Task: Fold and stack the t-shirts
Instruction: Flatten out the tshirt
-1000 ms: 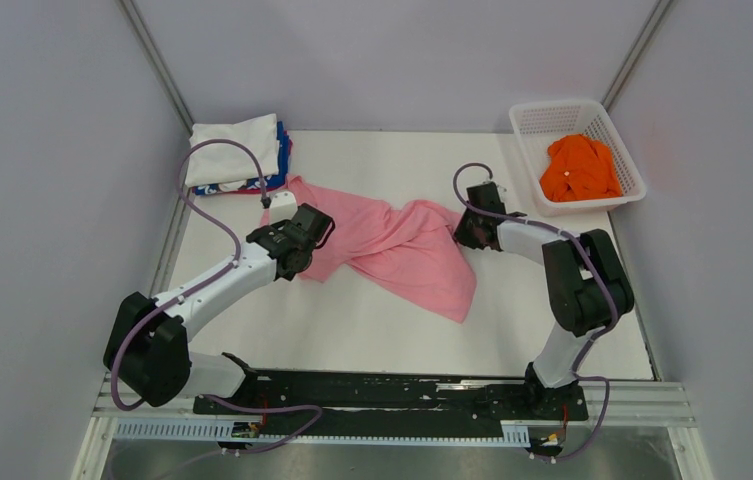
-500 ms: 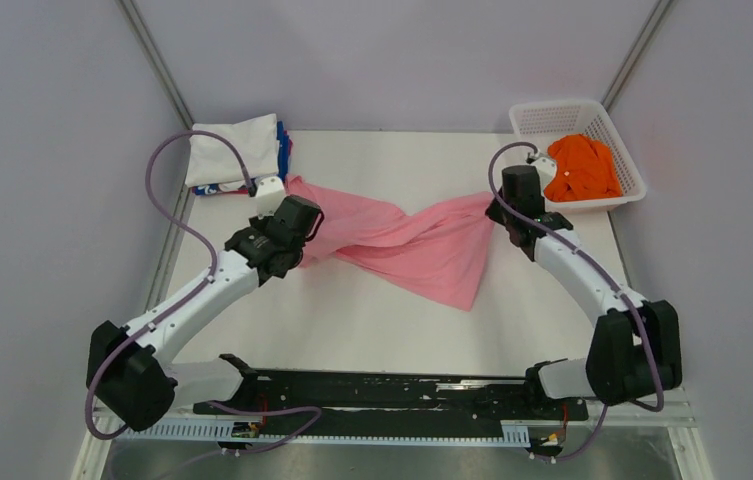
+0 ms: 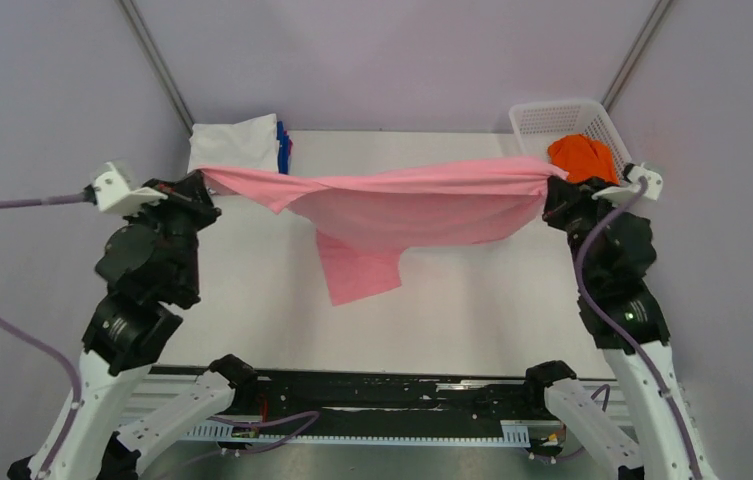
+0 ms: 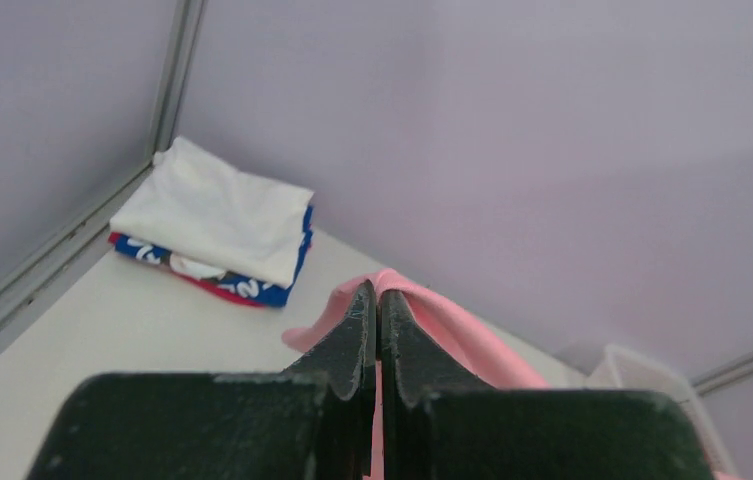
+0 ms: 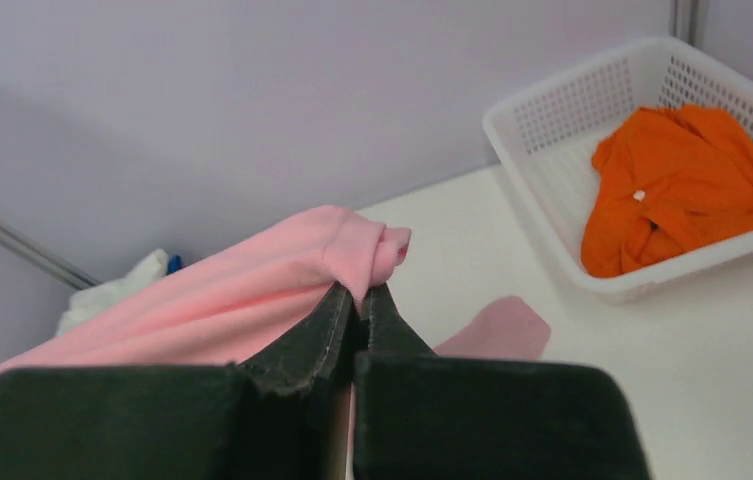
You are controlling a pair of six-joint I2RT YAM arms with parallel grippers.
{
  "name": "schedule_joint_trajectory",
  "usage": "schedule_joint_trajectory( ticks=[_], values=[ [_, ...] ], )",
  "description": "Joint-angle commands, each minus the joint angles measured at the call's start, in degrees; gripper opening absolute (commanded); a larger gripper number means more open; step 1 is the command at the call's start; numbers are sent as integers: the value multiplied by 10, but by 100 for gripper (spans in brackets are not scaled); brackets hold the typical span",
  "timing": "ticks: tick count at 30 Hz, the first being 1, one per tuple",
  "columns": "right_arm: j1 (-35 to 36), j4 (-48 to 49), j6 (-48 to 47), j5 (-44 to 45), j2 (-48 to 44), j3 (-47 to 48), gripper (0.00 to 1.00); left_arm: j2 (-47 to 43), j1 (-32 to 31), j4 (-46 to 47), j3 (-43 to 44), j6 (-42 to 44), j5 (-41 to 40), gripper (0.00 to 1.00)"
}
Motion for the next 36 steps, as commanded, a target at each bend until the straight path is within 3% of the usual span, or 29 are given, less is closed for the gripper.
schedule_joint_trajectory(
  ticks=[1, 5, 9, 14, 16, 18, 20, 21, 23, 25, 28, 36],
  values=[
    [-4, -15, -15, -41, -102, 37, 0, -42, 2, 45, 48, 56, 32, 0],
    [-4, -42, 2, -80, -134, 47, 0, -45, 1, 36, 72, 62, 44, 0],
    [-4, -79, 24, -61, -124, 48, 0, -27, 1, 31, 65, 58, 27, 0],
    [-4, -116, 76, -27, -60, -19, 2, 60, 2, 22, -17, 21, -67, 0],
    [-5, -123, 100, -16, -15, -69, 4, 120, 6, -5, -49, -36, -88, 0],
    [-9, -131, 129, -1, 37, -112, 12, 188, 26, -47, -73, -99, -77, 0],
    [-21, -135, 152, 7, 90, -143, 28, 252, 45, -61, -97, -131, -45, 0],
    [-29, -136, 159, 7, 114, -149, 43, 272, 52, -50, -105, -133, -12, 0],
    [-39, -135, 168, 7, 145, -151, 82, 337, 55, -32, -121, -137, 22, 0],
    [-39, -134, 169, 9, 162, -147, 97, 373, 56, -24, -120, -139, 32, 0],
    [-39, -118, 148, -14, 162, -146, 100, 399, 56, -28, -107, -139, 30, 0],
    [-39, -18, 113, -195, 180, -188, 99, 397, 56, 1, -120, -124, 40, 0]
  ],
)
